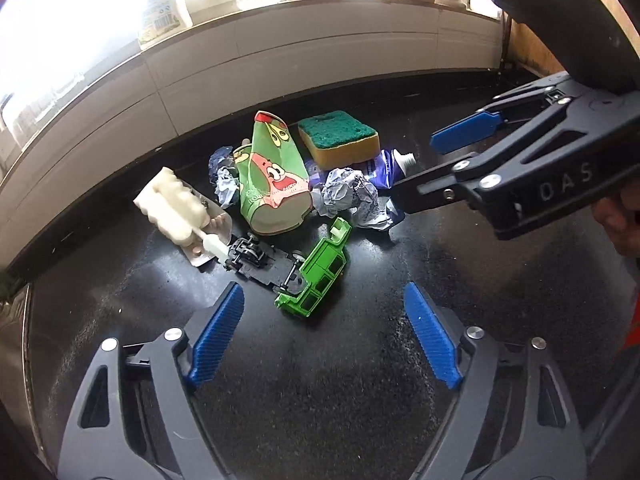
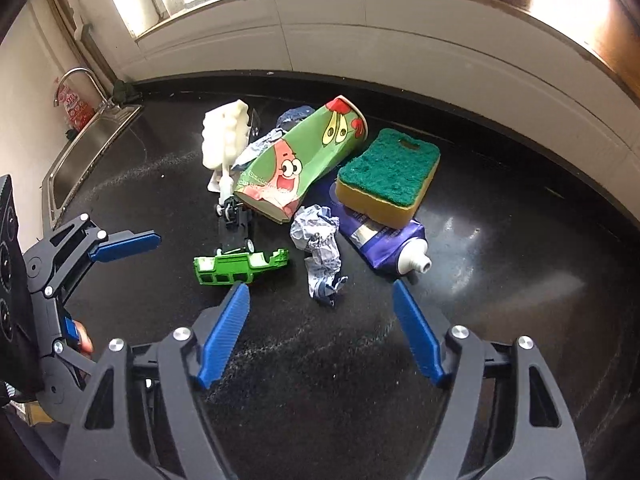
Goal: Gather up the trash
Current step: 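Grasp the green toy truck with the left tool while the right tool grasps crumpled foil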
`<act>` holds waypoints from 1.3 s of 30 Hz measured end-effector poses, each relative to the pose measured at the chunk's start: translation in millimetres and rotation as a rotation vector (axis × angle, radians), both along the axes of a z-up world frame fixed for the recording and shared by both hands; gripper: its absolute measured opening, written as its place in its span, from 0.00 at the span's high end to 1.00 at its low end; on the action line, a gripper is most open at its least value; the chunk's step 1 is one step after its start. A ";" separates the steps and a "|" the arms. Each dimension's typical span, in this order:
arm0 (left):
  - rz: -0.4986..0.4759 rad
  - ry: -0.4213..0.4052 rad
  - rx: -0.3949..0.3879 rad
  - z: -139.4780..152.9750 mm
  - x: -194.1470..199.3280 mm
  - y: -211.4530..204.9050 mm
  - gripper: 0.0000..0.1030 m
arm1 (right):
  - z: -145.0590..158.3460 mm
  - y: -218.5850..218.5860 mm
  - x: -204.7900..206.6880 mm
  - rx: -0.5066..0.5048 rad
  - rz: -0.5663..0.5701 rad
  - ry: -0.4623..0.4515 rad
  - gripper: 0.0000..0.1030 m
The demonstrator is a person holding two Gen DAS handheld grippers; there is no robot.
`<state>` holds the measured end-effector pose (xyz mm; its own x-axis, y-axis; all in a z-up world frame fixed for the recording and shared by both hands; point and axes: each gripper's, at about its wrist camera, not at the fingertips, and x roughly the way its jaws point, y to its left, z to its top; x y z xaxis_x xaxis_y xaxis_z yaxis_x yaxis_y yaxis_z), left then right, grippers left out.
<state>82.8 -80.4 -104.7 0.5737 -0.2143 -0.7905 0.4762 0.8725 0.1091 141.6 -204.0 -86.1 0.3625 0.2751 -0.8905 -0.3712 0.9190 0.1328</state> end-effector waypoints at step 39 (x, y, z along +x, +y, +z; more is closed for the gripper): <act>0.120 0.110 -0.094 -12.6 13.0 -3.8 0.39 | 34.8 -23.3 -35.4 0.023 -0.043 -0.064 0.78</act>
